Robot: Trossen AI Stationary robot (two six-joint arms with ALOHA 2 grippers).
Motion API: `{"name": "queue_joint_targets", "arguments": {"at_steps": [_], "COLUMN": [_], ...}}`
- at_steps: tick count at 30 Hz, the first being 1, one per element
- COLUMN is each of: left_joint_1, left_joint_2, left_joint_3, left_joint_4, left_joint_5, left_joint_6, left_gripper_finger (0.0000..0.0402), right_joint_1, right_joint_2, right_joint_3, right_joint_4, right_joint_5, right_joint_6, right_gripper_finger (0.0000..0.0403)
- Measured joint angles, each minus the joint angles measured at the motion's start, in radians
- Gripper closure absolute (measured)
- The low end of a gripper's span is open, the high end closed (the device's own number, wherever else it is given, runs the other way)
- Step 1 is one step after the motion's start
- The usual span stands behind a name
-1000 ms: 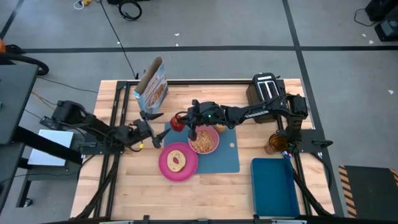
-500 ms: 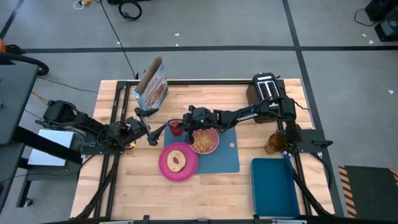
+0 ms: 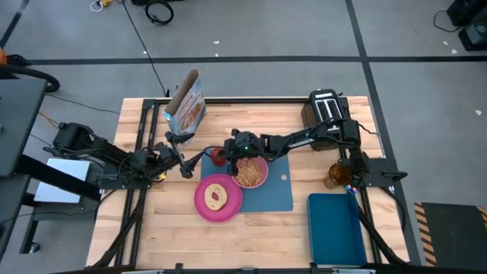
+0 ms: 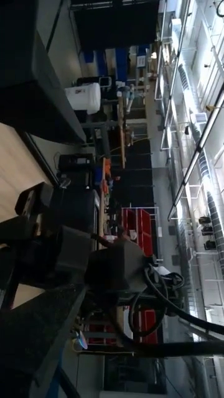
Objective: Arrange a breakfast setting
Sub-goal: Put the red apple on the blue placemat above the pink bowl
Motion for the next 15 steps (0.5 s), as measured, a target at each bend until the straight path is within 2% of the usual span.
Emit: {"name": "queue_joint_targets", "arguments": {"at_steps": [15], "left_joint_1": [0.0], "left_joint_2": [0.001], "left_joint_3": [0.0], "left_joint_4": [-0.002], "left_joint_5": [0.0], "left_joint_6": [-0.034], "left_gripper_finger": [0.001], "right_joint_1": [-0.001], "right_joint_2": [-0.005], "right_joint_3": [0.0], "right_joint_4": [-0.004], "right_joint_5": [-0.004], "right_joint_6": [0.005], "right_gripper_finger": [0.0337]}}
